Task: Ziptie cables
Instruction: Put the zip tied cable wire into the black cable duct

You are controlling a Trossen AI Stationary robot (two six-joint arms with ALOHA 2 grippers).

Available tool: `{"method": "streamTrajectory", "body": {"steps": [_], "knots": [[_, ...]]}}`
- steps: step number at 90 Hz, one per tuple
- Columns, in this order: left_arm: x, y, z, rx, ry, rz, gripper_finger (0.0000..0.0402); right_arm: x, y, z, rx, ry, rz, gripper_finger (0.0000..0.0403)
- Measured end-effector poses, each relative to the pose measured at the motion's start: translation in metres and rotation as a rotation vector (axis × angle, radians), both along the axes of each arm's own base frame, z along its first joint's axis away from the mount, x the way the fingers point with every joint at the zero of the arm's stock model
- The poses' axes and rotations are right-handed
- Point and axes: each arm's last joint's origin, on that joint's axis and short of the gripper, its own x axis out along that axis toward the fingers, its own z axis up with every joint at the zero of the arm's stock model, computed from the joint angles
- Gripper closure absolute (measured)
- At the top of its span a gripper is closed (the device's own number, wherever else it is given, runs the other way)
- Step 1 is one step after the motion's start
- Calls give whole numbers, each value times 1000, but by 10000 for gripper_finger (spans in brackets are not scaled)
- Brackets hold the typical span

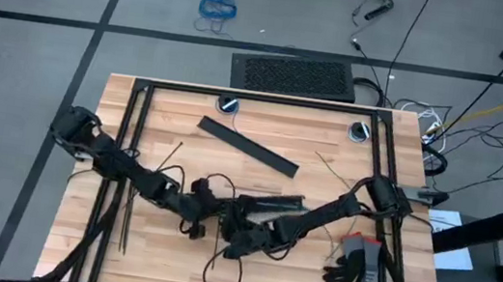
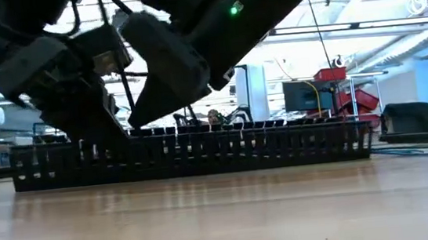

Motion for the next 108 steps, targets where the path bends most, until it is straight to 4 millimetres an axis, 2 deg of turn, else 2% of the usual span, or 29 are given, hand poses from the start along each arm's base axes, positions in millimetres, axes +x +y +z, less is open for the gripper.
{"method": "streamTrajectory", "body": {"steps": [23,58,91,99,108], "knots": [[-1,9,-5,-28,35,20,398,-3,-8,-6,-4,74,-39,348],[10,11,-21,-81,24,24,398,-1,-11,-4,-56,47,-60,348],[11,9,-17,-137,5,-38,398,-3,-9,-4,-64,58,-53,348],[8,5,-10,-110,-13,-88,385,-6,-6,-1,-64,69,-47,348],[3,1,-4,-78,-15,-158,363,-13,-3,13,-52,70,-53,348]]}}
